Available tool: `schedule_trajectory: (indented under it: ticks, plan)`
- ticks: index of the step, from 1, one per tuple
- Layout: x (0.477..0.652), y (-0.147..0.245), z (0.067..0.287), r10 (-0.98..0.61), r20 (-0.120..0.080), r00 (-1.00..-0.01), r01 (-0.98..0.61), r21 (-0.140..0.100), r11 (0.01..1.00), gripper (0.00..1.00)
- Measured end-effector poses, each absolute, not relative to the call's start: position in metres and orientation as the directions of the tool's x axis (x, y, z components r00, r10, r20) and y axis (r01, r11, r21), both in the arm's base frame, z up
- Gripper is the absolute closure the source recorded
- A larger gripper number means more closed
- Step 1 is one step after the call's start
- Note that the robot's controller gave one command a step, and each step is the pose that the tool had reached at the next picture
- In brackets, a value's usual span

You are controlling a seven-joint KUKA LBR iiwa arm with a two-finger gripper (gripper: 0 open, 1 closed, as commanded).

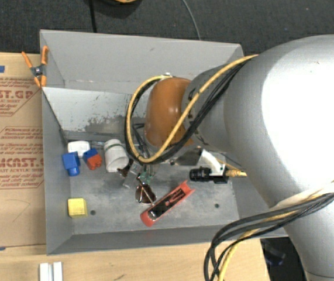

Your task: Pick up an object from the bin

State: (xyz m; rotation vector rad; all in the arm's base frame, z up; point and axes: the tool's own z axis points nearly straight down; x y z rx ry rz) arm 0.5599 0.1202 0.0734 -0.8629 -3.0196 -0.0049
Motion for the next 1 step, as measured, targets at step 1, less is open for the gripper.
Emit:
schedule_trajectory:
  ticks: [1]
  plan:
    - [0.5593, 0.1202, 0.0855, 0.528, 0.004, -0.849, 0.528, 0.002, 0.849, 1.0]
